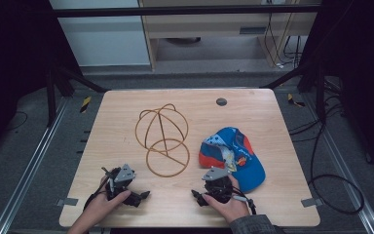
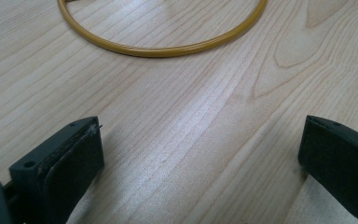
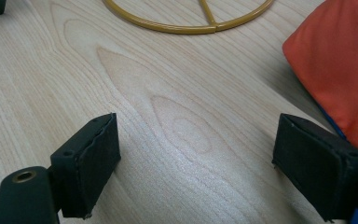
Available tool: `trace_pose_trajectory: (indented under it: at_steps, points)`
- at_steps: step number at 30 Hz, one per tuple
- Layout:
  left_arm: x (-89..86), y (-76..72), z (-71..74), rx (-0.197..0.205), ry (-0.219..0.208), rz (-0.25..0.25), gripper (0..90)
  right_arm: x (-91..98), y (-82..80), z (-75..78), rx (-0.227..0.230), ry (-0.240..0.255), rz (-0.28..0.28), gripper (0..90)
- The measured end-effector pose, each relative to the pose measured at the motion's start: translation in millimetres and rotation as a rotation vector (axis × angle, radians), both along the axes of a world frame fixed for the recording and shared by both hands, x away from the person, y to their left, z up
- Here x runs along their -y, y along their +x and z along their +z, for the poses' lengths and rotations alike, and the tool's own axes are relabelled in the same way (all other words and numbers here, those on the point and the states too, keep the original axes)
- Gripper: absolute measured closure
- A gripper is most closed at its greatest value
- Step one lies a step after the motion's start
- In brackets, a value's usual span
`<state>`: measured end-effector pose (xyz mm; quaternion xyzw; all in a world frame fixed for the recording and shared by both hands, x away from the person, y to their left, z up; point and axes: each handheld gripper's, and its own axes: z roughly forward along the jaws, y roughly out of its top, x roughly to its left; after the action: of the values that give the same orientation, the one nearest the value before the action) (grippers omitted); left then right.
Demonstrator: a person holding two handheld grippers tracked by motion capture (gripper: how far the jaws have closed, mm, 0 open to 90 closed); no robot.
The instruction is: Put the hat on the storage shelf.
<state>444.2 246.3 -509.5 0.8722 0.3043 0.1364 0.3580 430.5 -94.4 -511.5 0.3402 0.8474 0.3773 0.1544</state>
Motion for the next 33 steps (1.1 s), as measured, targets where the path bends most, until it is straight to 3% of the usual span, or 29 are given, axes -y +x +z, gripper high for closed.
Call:
trace_pose_trajectory:
  at_steps: [16, 19, 23, 27, 30, 33]
  points:
    - [-0.1, -0.5, 0.0, 0.000, 0.000, 0.001, 0.0, 0.4, -1.5, 0.0, 0.000, 0.003, -0.026, 13.1]
    - [-0.1, -0.5, 0.0, 0.000, 0.001, 0.001, 0.0, 1.2, -2.6, 2.5, -0.022, 0.023, -0.035, 11.5]
    - [-0.1, -0.5, 0.0, 0.000, 0.001, 0.001, 0.0, 4.4, -3.6, 12.2, 0.006, 0.004, -0.054, 10.4]
    - [0.0, -0.5, 0.0, 0.000, 0.000, 0.001, 0.0, 13.8, -3.7, 29.6, 0.039, 0.016, -0.077, 10.4]
    - [0.0, -0.6, 0.0, 0.001, 0.001, 0.002, 0.0, 26.1, -1.8, 45.5, 0.054, -0.016, -0.101, 12.0]
    - [0.0, -0.6, 0.0, 0.001, 0.000, 0.002, 0.0, 34.8, -0.1, 51.7, 0.057, -0.025, -0.118, 13.5]
